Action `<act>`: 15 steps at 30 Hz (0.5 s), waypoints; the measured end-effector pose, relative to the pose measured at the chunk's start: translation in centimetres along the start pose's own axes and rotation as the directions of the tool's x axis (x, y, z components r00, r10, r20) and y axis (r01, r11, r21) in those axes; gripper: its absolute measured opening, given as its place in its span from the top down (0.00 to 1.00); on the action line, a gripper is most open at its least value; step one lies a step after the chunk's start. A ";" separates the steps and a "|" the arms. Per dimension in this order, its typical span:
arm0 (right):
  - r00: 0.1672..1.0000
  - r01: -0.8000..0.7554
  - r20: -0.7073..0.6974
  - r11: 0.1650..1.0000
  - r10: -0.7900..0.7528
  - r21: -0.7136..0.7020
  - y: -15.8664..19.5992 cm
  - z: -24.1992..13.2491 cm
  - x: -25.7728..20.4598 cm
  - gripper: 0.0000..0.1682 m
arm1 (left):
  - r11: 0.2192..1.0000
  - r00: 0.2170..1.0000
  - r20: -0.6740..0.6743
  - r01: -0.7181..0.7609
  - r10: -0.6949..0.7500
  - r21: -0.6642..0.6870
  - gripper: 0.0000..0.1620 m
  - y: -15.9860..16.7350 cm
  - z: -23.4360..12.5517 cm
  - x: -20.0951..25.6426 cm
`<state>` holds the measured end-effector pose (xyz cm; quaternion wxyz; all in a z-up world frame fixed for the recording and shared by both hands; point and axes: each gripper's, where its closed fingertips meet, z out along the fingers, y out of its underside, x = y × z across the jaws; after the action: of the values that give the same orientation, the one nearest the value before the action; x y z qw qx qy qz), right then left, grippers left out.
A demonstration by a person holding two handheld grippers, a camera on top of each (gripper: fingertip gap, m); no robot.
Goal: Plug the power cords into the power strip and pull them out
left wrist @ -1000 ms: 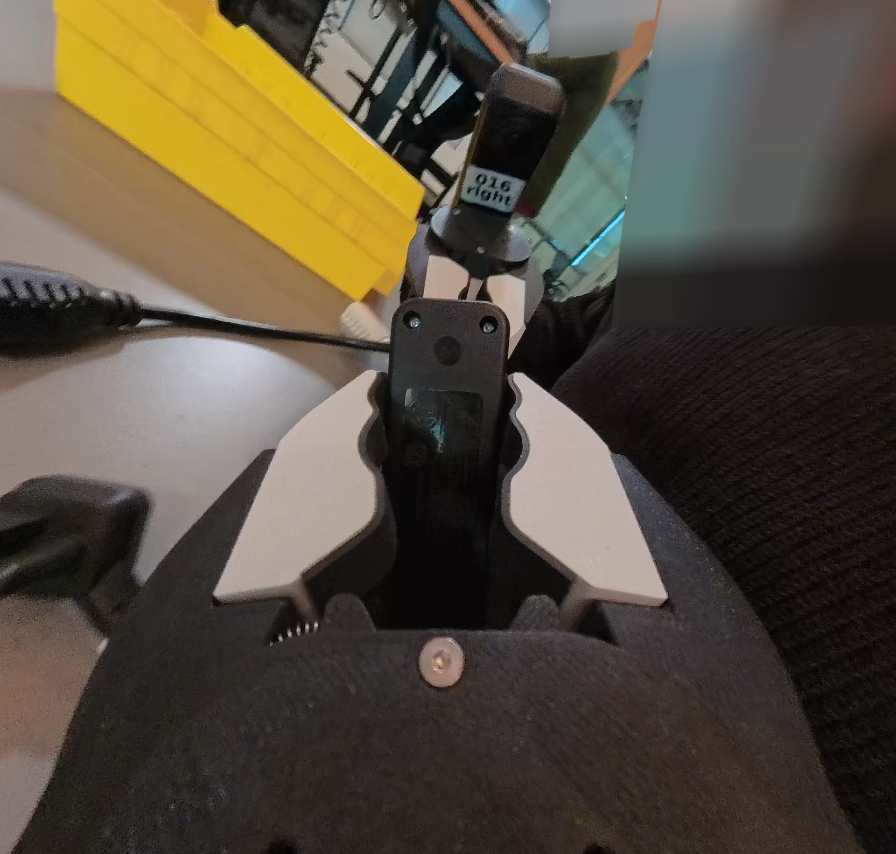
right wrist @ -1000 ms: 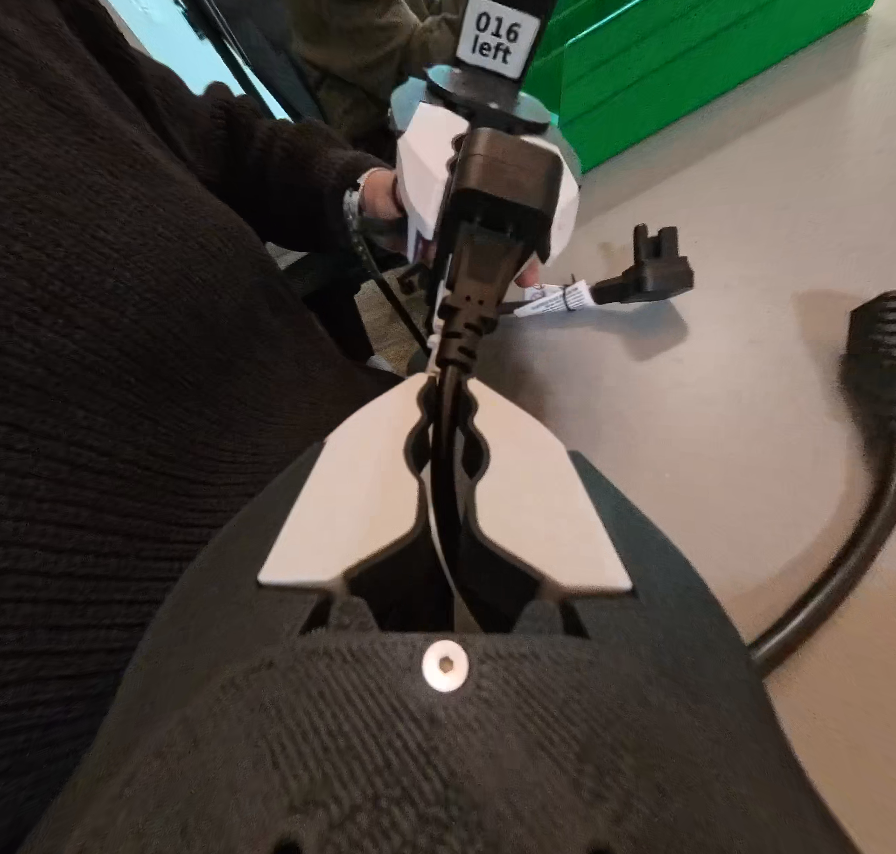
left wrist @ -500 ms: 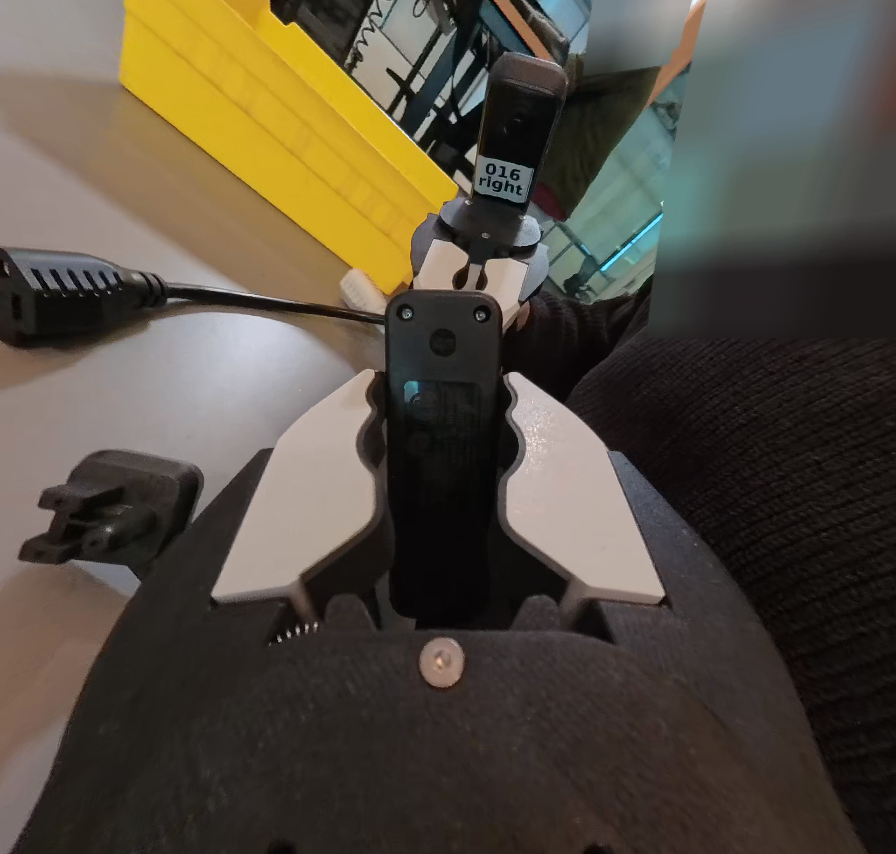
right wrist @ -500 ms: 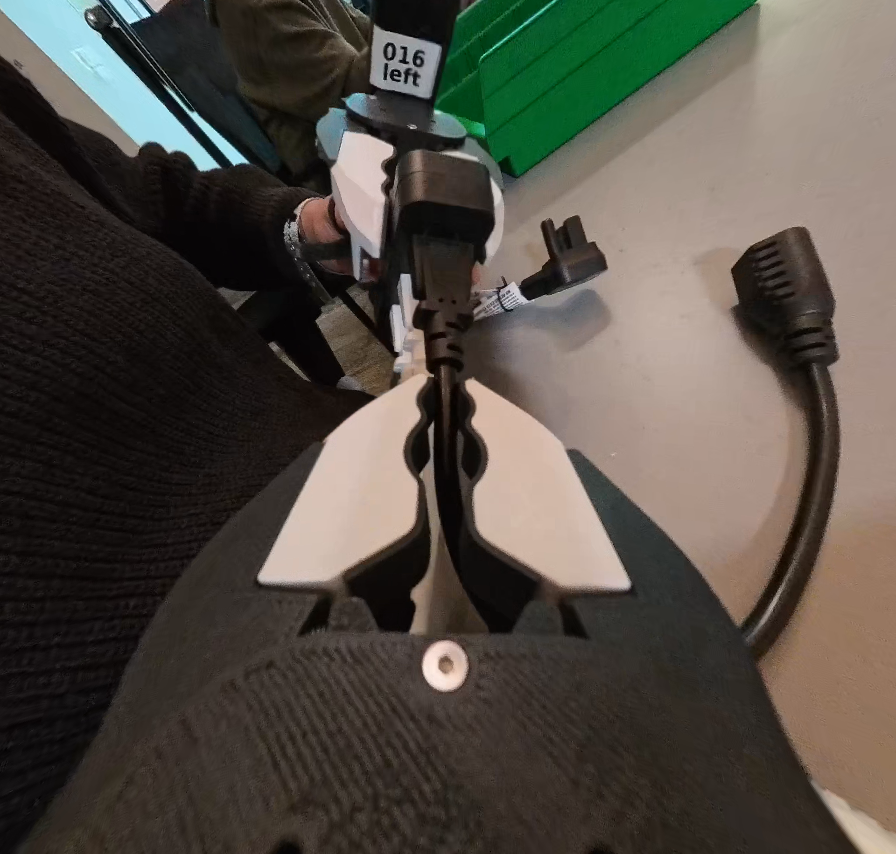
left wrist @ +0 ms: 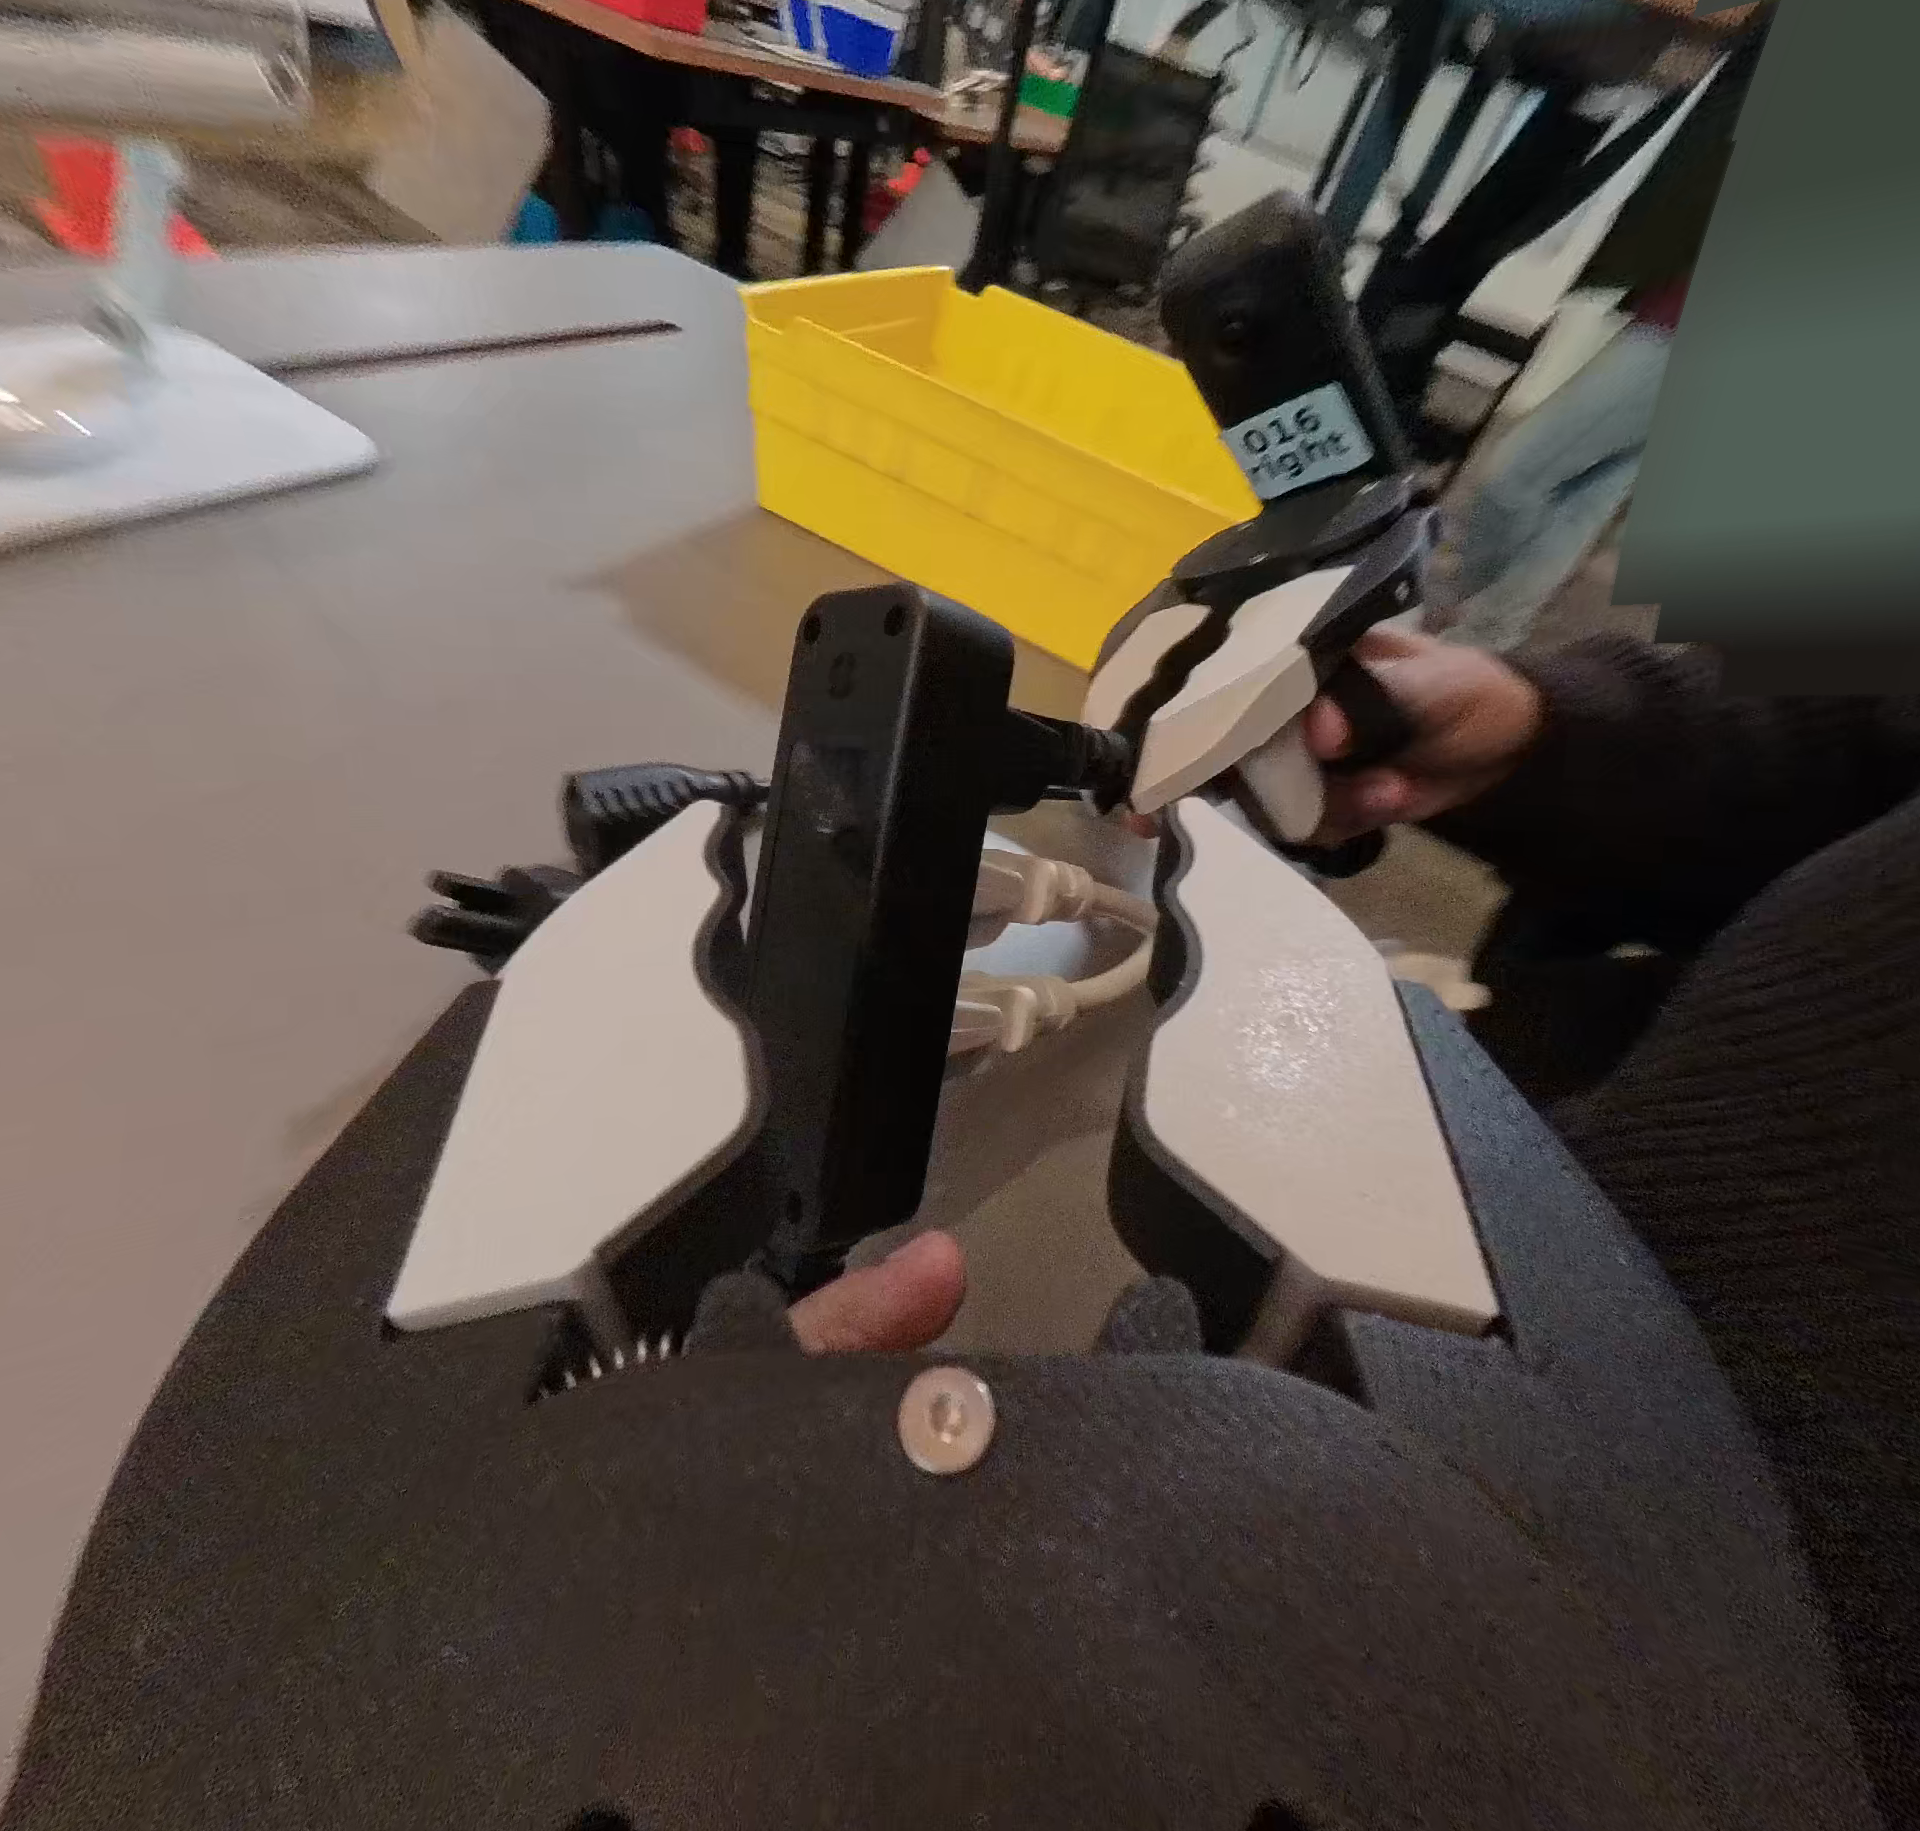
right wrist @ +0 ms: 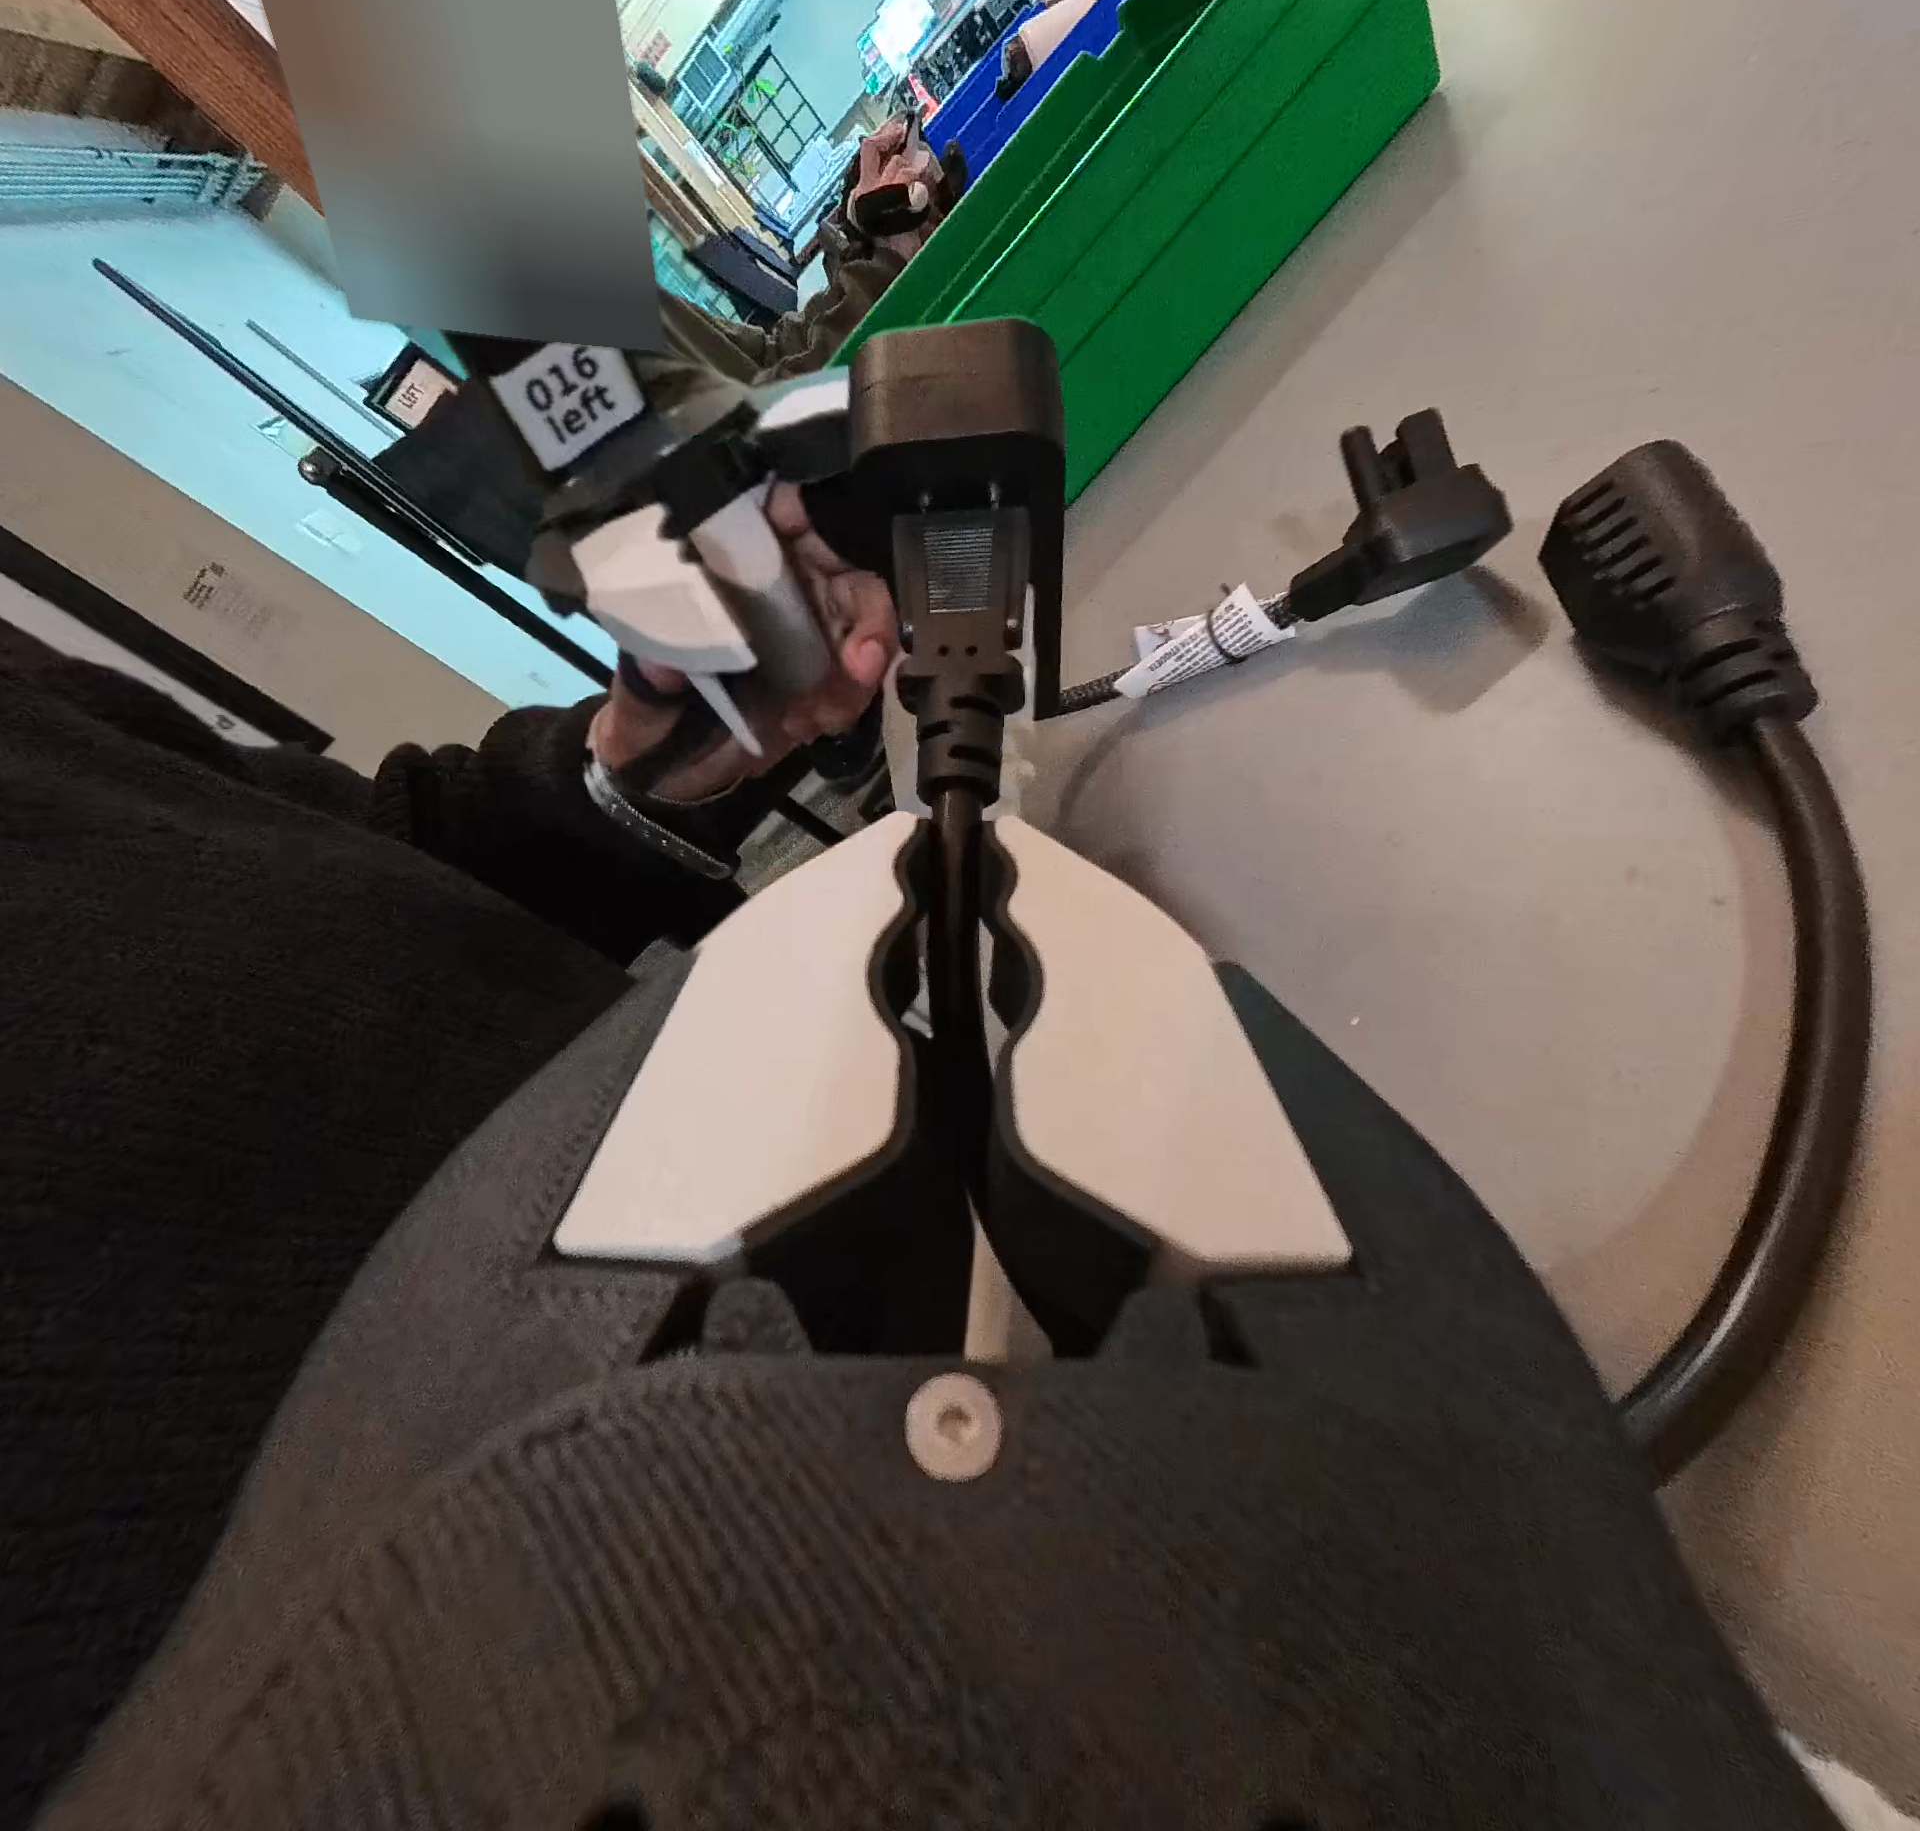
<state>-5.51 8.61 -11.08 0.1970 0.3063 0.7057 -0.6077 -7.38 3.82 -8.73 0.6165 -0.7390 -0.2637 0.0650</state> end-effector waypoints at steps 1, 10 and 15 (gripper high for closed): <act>1.000 -0.001 -0.003 1.000 0.001 0.008 -0.1 0.0 0.0 0.95 | 0.997 0.996 0.049 -0.078 0.078 0.002 0.49 -0.4 -0.1 0.1; 0.987 -0.155 0.057 0.980 0.149 0.127 -1.6 -0.3 -1.8 0.95 | 0.957 0.936 0.209 -0.290 0.283 0.001 0.44 -3.0 -1.5 1.3; 0.981 -0.191 0.058 0.965 0.183 0.178 -2.1 -0.8 -2.8 0.95 | 0.943 0.898 0.294 -0.331 0.327 -0.039 0.50 -1.9 -1.9 -0.2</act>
<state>-4.78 8.73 -7.57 0.2391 0.3756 0.6107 -0.6548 -7.31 2.24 -6.57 0.5546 -0.7511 -0.2241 0.2795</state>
